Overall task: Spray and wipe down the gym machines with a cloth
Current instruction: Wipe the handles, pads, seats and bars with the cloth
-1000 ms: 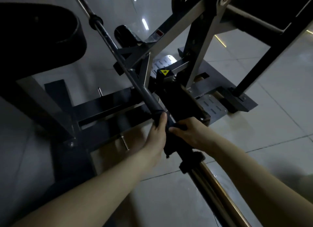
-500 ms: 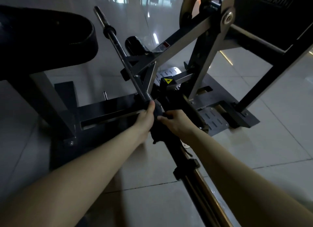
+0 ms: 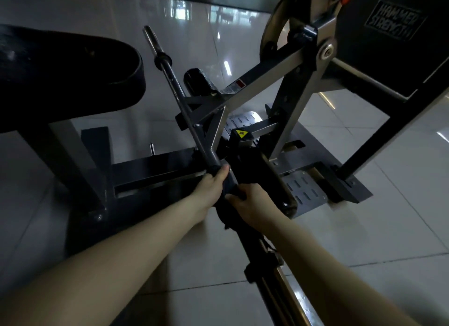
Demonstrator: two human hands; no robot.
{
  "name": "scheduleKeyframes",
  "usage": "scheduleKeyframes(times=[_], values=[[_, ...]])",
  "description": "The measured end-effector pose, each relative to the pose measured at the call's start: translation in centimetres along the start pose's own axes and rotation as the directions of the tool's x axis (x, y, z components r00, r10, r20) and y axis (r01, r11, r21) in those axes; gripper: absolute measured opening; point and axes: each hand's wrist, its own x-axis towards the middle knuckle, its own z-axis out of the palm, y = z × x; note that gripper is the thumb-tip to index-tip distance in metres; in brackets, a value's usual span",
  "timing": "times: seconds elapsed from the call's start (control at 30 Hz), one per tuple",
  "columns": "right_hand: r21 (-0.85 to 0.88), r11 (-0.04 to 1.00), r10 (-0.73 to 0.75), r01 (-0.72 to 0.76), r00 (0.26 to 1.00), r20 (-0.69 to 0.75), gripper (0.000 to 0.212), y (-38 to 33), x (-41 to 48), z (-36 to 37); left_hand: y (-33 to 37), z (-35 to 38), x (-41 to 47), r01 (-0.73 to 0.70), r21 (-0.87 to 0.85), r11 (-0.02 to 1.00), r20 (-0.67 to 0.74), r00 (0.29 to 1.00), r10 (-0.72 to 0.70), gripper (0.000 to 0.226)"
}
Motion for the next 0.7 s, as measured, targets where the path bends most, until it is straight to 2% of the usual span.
scheduleKeyframes(times=[0.1, 0.23, 0.33, 0.43, 0.57, 0.7], values=[[0.057, 0.998, 0.016, -0.015, 1.000, -0.005, 0.023, -1.2, 2.9, 0.5, 1.2, -1.1, 2.1, -0.003, 0.086, 0.996, -0.085, 0.996, 0.010, 0.093], [0.142, 0.990, -0.008, 0.006, 1.000, 0.017, 0.028, -1.5, 4.0, 0.8, 2.5, -2.2, 3.1, -0.002, 0.153, 0.988, -0.102, 0.995, 0.017, 0.087], [0.214, 0.977, -0.032, 0.001, 0.989, 0.142, 0.057, -0.8, 1.8, 0.5, 2.6, -1.9, 1.4, -0.016, 0.251, 0.968, -0.079, 0.996, 0.037, 0.084], [0.099, 0.993, -0.089, 0.067, 0.968, 0.235, 0.077, -0.1, -1.1, -0.6, 1.3, -1.3, -1.0, -0.045, 0.328, 0.944, -0.045, 0.997, 0.063, 0.078], [0.025, 0.994, -0.112, 0.109, 0.962, 0.250, 0.082, 0.7, -2.9, -0.4, -0.1, 0.2, -2.7, -0.164, 0.418, 0.893, -0.121, 0.965, 0.234, 0.075], [0.088, 0.990, -0.125, 0.106, 0.960, 0.251, 0.081, 0.5, -0.7, 0.0, 1.2, 1.0, -0.9, -0.159, 0.461, 0.873, -0.153, 0.955, 0.255, 0.077]])
